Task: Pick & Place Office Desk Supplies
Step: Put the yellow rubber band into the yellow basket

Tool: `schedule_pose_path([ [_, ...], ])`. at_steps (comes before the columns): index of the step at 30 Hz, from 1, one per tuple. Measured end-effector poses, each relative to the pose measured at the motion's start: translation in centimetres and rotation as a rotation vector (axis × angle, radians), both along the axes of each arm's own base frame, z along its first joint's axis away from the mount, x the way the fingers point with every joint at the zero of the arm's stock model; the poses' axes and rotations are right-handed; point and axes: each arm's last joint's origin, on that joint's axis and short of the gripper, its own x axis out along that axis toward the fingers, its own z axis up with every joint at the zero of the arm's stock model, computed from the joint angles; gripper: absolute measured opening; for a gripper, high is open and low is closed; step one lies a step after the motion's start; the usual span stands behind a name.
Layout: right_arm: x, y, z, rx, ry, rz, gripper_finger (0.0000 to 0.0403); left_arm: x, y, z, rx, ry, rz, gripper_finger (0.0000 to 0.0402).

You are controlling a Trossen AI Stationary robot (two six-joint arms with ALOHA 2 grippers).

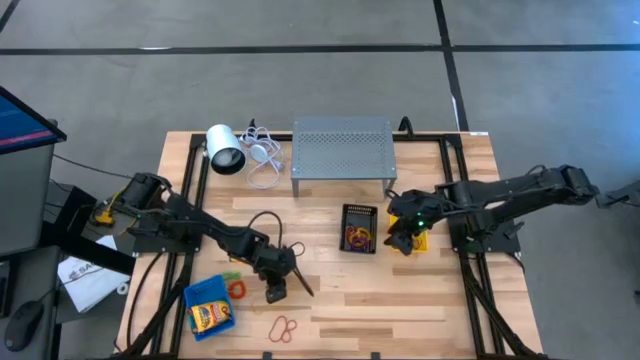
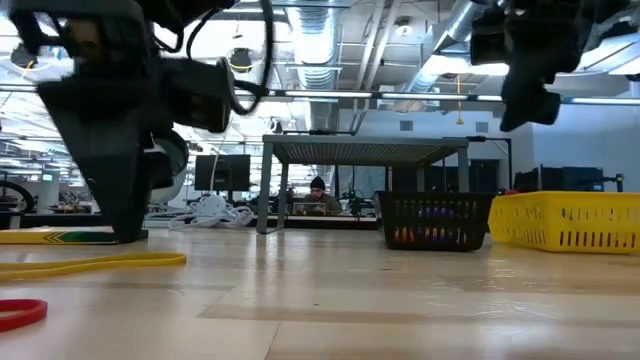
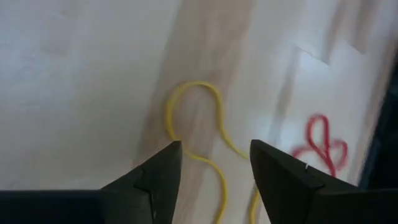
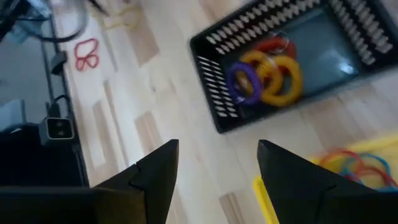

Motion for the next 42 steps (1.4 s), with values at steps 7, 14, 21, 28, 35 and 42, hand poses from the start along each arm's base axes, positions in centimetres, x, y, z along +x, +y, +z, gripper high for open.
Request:
schedule_pose_path([
  [7,0.4,0.4,-0.3,-0.019,-0.005,0.029,0.0214,-0.3,0.0,-0.2,0.096,0.009,0.100,0.0151],
  [14,0.4,0.6,-0.2,-0.037,-0.020,0.044,0.0214,-0.5,-0.5,-0.2,0.115,0.014,0.072,0.0123],
  [21,0.6,0.6,0.0,-0.038,-0.047,0.044,0.0214,-0.4,-0.8,-0.7,0.142,0.010,0.072,0.0120],
  [28,0.7,0.7,0.0,-0.036,-0.051,0.044,0.0214,0.2,-1.1,-2.4,0.181,0.094,0.027,0.0120],
  [35,0.7,1.3,0.1,-0.029,-0.068,0.068,0.0214,0.4,-1.0,-1.4,0.279,0.042,-0.002,0.0106],
  [42,0.9,2.0,0.4,-0.022,-0.116,0.095,0.0214,0.6,-0.9,-2.6,0.332,0.068,-0.006,0.0039],
])
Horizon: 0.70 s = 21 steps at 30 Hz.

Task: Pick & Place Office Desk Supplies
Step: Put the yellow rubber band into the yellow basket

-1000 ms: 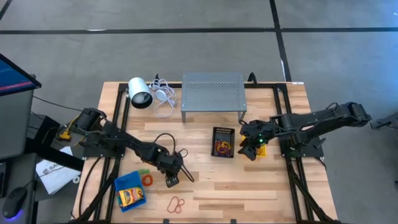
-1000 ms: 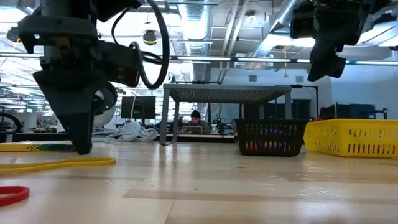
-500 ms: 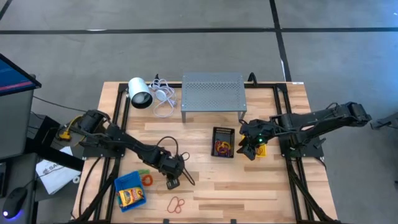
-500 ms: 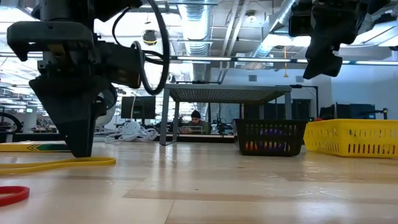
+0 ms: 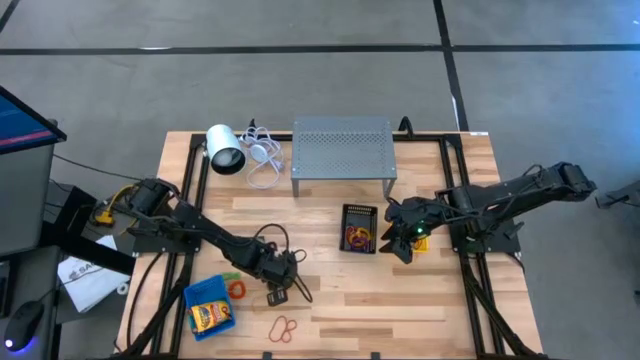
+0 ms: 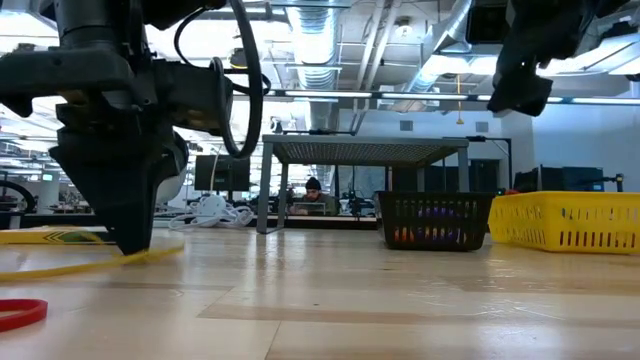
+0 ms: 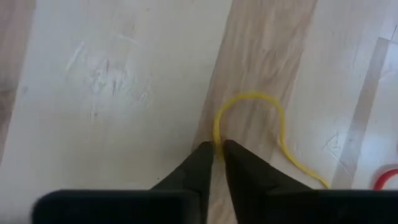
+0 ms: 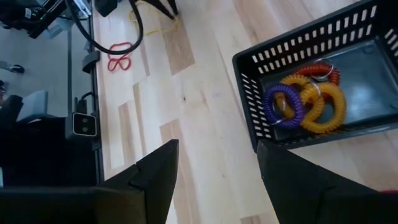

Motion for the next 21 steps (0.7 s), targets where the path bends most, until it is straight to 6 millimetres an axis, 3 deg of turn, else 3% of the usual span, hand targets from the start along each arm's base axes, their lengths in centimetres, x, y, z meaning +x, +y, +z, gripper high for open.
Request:
schedule_pose_path([
  [3,0.0,0.1,0.0,0.001,-0.005,0.004,0.0214,0.1,0.0,0.0,0.011,-0.013,-0.016,0.0008],
  [11,0.0,0.1,0.1,0.002,-0.009,0.004,0.0214,0.4,0.0,0.4,0.033,-0.029,-0.013,0.0001],
  [21,0.1,0.1,0.1,0.006,-0.013,0.001,0.0214,0.7,0.7,3.8,0.142,-0.123,0.024,0.0000],
])
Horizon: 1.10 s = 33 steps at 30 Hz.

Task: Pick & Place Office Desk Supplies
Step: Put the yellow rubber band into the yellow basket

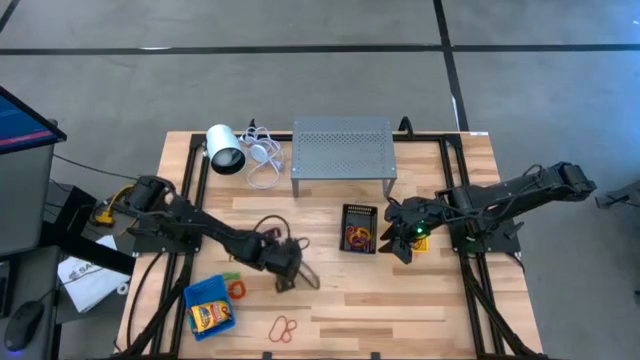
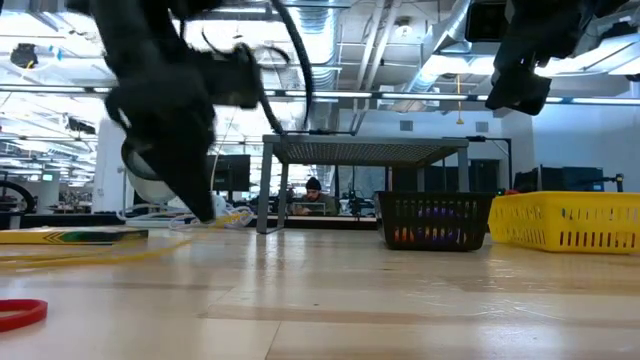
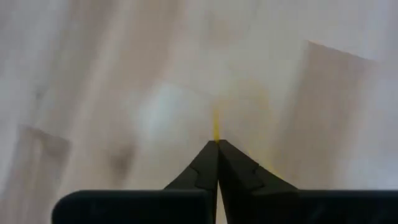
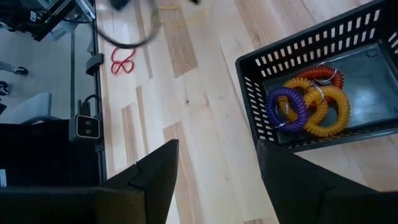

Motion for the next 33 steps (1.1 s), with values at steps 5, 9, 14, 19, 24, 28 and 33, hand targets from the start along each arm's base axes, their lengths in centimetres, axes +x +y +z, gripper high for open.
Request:
schedule_pose_path([
  [5,0.0,0.0,0.0,0.005,-0.003,-0.004,0.0214,-1.3,0.6,2.7,0.007,-0.016,0.005,0.0000],
  [9,0.1,0.0,0.1,0.006,-0.008,-0.004,0.0214,-2.6,1.3,5.1,0.048,-0.059,0.035,0.0000],
  [14,0.5,0.0,0.6,-0.024,-0.088,-0.029,0.0214,-3.8,2.0,7.9,0.079,-0.168,0.067,0.0000],
  [19,1.1,-0.1,1.3,-0.070,-0.193,-0.043,0.0214,-4.7,2.6,9.9,0.112,-0.264,0.097,0.0000],
  [24,1.8,-0.2,2.5,-0.106,-0.343,-0.084,0.0214,-4.9,3.0,11.1,0.154,-0.339,0.084,0.0000],
  [28,2.4,-0.2,3.1,-0.159,-0.431,-0.105,0.0214,-4.5,3.3,11.7,0.174,-0.391,0.067,0.0000],
  [33,3.7,-0.7,2.1,-0.205,-0.422,-0.126,0.0220,-3.5,4.0,12.4,0.233,-0.465,0.042,0.0000],
])
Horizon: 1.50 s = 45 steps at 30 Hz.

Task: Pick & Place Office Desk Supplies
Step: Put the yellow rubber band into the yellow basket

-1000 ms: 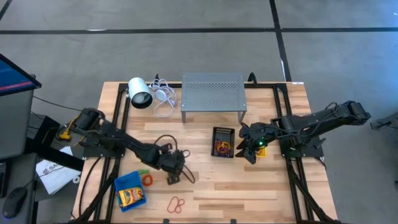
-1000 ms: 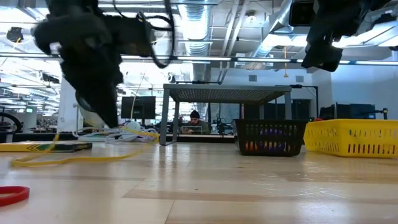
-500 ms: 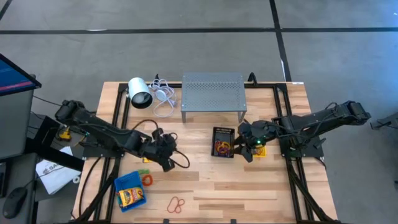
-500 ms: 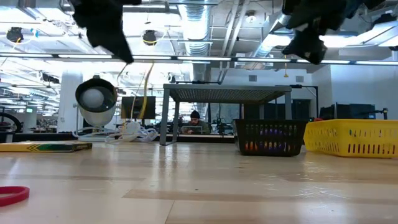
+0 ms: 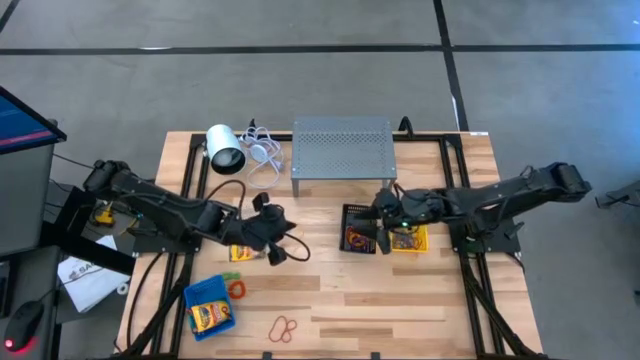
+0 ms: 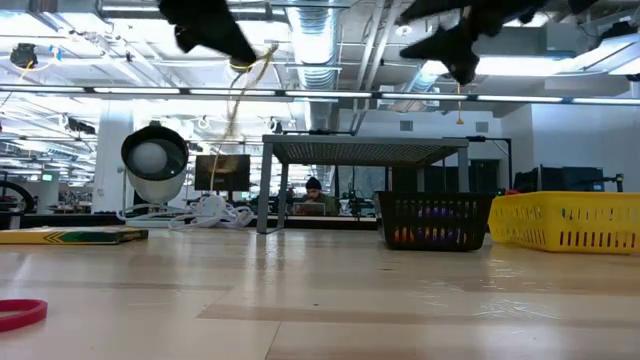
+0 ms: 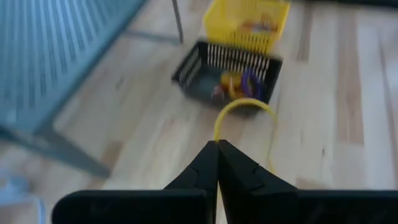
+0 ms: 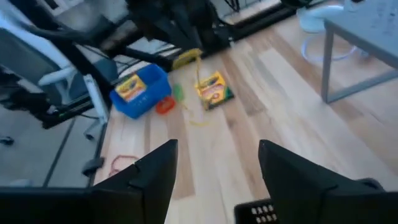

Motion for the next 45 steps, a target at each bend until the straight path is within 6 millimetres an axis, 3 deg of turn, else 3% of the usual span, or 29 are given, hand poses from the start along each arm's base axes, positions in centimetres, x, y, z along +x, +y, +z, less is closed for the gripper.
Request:
schedule_pose_path([
  [6,2.8,0.0,-1.2,0.017,-0.085,-0.019,0.0232,1.1,0.7,1.1,0.072,-0.090,-0.041,0.0000],
  [15,5.5,0.6,-2.0,-0.138,-0.199,0.042,0.0227,1.4,1.2,1.4,0.082,-0.116,-0.044,0.0000],
  [31,10.4,0.8,-1.6,-0.247,-0.247,0.090,0.0245,1.8,1.3,2.0,0.126,-0.165,-0.072,0.0000],
  [41,11.5,-0.3,-1.9,-0.254,-0.229,0.050,0.0242,1.8,1.2,2.1,0.139,-0.173,-0.091,0.0000],
  [45,11.4,-0.5,-1.7,-0.254,-0.236,0.043,0.0207,1.9,1.2,2.3,0.144,-0.173,-0.114,0.0000],
])
